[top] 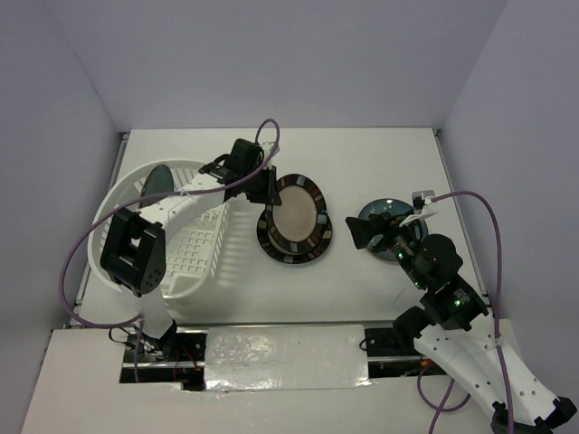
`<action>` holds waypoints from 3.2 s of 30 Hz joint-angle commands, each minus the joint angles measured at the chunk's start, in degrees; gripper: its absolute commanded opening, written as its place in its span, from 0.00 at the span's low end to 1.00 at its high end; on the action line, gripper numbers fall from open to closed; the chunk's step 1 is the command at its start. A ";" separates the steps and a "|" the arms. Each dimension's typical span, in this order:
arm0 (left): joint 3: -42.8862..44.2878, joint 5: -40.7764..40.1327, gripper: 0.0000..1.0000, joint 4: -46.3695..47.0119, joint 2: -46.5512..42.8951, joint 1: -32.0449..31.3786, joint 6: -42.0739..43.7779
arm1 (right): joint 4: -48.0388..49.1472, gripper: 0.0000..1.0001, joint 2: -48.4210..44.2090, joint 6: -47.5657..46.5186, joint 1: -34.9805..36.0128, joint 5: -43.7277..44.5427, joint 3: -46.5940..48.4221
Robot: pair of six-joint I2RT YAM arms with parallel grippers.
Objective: Unload the plates from the dish rack
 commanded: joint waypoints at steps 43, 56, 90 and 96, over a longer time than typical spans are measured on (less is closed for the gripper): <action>2.02 -28.74 0.61 -7.05 8.19 -4.25 5.85 | 0.55 0.81 -1.02 -0.38 0.25 0.88 -0.04; 1.67 -30.50 0.67 -6.44 11.18 -4.25 6.29 | 0.47 0.81 -1.29 -0.47 0.25 0.97 -0.04; 35.32 -59.20 0.33 -29.19 -6.47 -2.59 10.86 | 0.29 0.81 -1.64 -0.82 0.16 0.36 0.13; 26.31 -63.81 0.40 -32.54 -17.80 11.56 9.89 | 0.38 0.81 -0.94 -0.82 0.25 -0.08 0.31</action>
